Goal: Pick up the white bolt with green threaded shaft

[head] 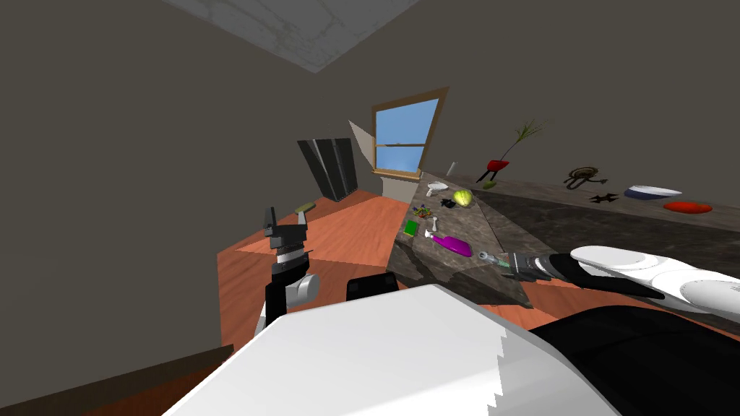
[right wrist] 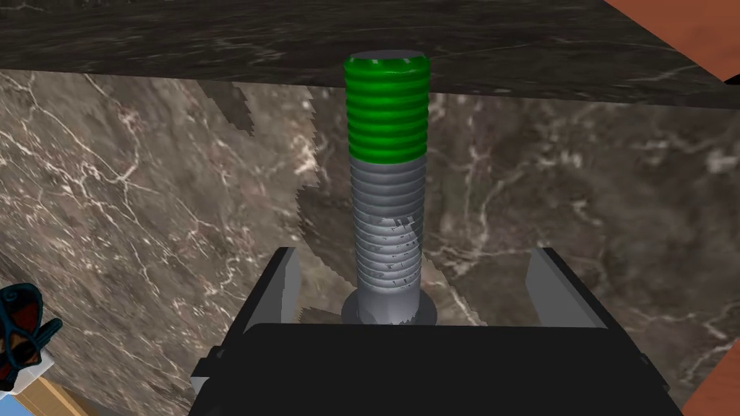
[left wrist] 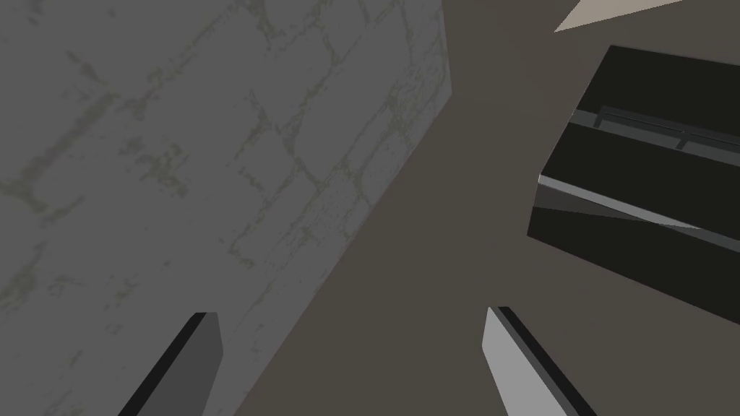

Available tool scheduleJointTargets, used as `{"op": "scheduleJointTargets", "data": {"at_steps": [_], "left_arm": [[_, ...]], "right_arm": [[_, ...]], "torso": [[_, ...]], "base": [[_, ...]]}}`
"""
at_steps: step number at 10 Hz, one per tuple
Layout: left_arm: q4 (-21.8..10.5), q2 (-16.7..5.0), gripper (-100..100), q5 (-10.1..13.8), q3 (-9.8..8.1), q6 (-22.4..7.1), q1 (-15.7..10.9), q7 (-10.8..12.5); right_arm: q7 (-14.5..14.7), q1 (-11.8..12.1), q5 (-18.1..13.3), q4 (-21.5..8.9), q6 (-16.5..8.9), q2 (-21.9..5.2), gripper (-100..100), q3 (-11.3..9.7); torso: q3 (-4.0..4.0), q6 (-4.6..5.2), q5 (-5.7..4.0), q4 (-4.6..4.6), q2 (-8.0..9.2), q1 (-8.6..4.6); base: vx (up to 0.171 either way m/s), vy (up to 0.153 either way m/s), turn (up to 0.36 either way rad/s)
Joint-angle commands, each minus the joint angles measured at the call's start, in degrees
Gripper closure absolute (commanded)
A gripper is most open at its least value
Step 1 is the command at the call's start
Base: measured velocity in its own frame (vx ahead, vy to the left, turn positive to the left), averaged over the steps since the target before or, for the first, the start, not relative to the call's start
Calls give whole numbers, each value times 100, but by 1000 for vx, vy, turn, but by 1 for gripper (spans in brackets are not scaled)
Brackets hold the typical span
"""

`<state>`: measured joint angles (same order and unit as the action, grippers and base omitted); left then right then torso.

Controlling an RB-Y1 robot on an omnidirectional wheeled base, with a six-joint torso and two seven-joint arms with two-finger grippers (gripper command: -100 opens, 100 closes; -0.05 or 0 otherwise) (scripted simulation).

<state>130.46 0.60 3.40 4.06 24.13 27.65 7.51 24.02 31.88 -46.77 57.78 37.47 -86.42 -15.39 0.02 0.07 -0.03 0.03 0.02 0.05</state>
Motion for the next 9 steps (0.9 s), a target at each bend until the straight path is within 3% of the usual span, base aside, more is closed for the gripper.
{"op": "scheduleJointTargets", "data": {"at_steps": [1,2,6,7,8,9], "left_arm": [[0,0,0,0,0,0,0,0],[0,0,0,0,0,0,0,0],[0,0,0,0,0,0,0,0],[0,0,0,0,0,0,0,0],[0,0,0,0,0,0,0,0],[0,1,0,0,1,0,0,0]], "right_arm": [[0,0,0,0,0,0,-100,0],[9,-2,-3,-4,-14,12,100,-5],[8,-10,-1,-16,-27,-16,100,15],[8,-10,-1,-16,-27,-16,0,15],[35,-64,27,-59,-48,-89,-100,184],[63,-94,49,-76,-60,-103,-100,302]], "torso": [[0,0,0,0,0,0],[-1,0,3,0,-3,5],[-8,1,-37,-9,-8,-18],[-10,1,-38,-9,-10,-23],[-10,1,-39,-9,-11,-25],[-12,-3,-34,-10,-15,3]], "base": [[-5,-6,9],[0,0,0],[-1,-1,2],[0,0,0],[5,92,50],[18,172,71]]}}
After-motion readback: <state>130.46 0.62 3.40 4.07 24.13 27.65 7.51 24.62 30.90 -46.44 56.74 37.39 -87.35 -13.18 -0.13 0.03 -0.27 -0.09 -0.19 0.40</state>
